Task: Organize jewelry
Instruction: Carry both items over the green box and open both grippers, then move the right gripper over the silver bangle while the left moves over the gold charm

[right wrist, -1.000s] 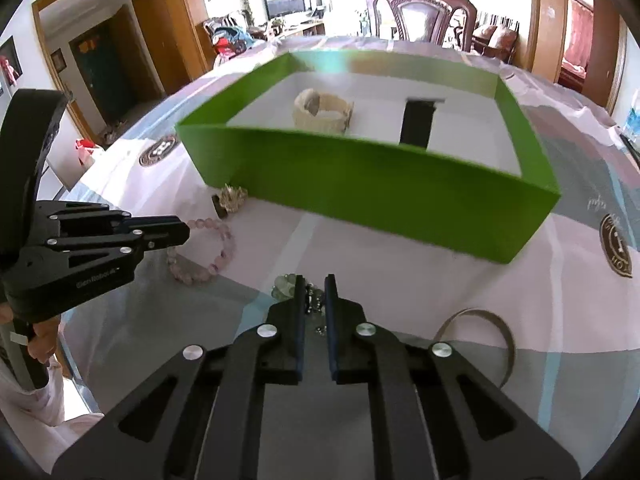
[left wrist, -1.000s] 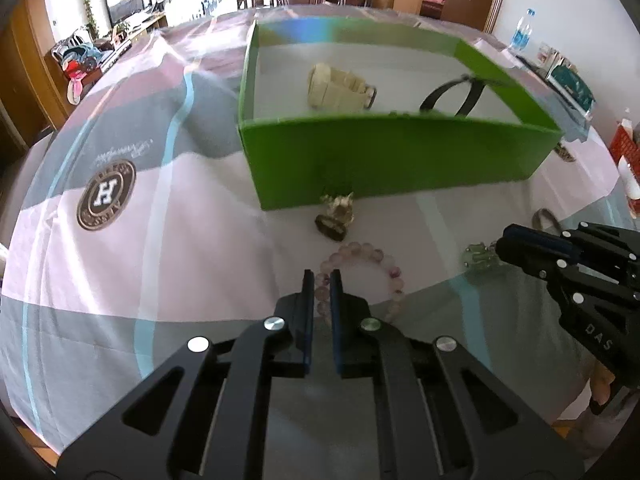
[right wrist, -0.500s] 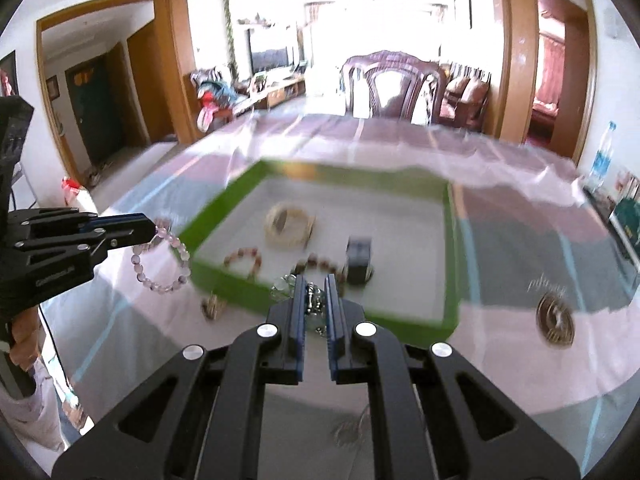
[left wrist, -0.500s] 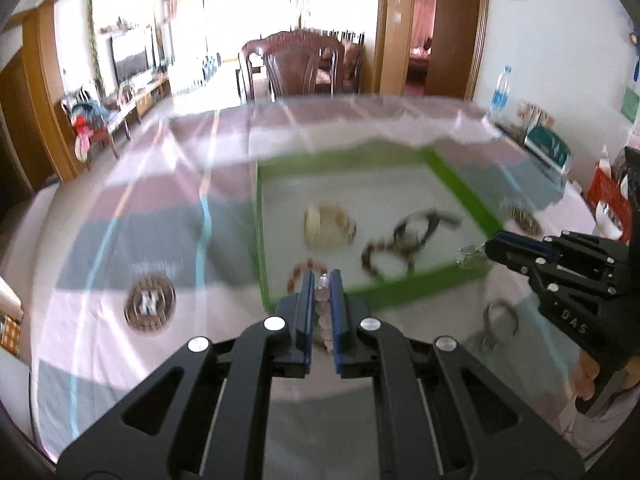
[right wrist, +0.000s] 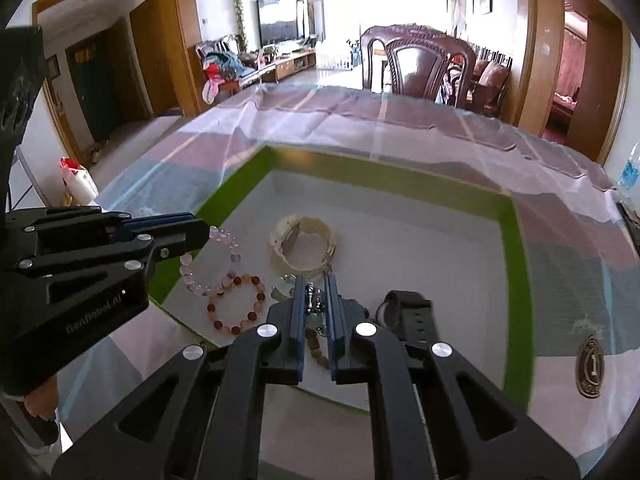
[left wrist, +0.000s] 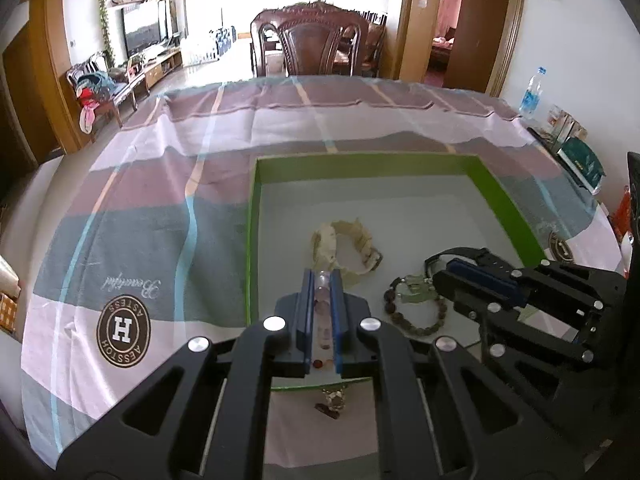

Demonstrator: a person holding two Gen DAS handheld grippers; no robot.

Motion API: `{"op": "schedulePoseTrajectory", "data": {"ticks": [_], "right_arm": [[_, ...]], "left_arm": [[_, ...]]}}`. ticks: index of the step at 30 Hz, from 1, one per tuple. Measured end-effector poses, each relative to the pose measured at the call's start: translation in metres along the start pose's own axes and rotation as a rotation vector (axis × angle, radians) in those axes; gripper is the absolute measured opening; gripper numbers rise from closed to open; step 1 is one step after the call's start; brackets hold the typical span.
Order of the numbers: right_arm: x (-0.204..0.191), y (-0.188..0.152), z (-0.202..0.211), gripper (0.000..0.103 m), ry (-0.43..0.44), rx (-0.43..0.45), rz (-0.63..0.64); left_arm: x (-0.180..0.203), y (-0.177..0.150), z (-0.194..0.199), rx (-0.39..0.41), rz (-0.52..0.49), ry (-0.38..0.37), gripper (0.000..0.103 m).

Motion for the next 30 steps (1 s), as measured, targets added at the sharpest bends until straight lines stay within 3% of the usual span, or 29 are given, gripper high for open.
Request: {"op": "schedulePoseTrajectory", "data": {"ticks": [3,4,7,12,17,23,26,30], "right_arm": [[-0.002,-0.003,-0.007,0.011,-0.015,-0.006,0.015],[-0.001,-0.004,-0.006,0.015,-0.037,0.001,0.019],[0.003,-0.008,0.013,0.03,-0.034,0.047,0.005],[0.025,-0.037,0.068,0.03,-0.016,0.125,-0.05],[0.063,-0.087,0.071,0.031,-0.092,0.034,-0.137],[0.084,-0.13,0.061,0.031,-0.154,-0.066,-0.195],[0.074,-0.138,0.069,0.031,-0.104,-0.05,-0.198],[0.041,-0.15,0.071,0.03,-0.026,-0.081,-0.123]], "left_arm": [[-0.003,-0.001,-0.007,-0.005,0.003,-0.005,0.009],[-0.004,-0.002,-0.007,0.0,0.007,-0.006,0.01],[-0.009,-0.005,0.0,0.01,0.02,-0.004,0.026],[-0.019,-0.038,0.027,0.021,0.027,-0.009,0.032],[-0.017,-0.074,0.018,-0.045,0.012,-0.001,0.036],[-0.008,-0.09,-0.004,-0.101,-0.006,0.014,0.043],[-0.004,-0.092,-0.007,-0.106,-0.018,0.019,0.049],[-0.001,-0.093,-0.014,-0.12,-0.02,0.021,0.049]]}}
Point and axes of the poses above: each gripper's, at about its wrist camera, not at the fingertips, and z roughly against the way its jaws point, x to its right, y to its top, the point moved 7 cm from there along -z, roughly the way its jaws point, and after that the axes turned 2 degrees about -x, right-handed, at the moved point
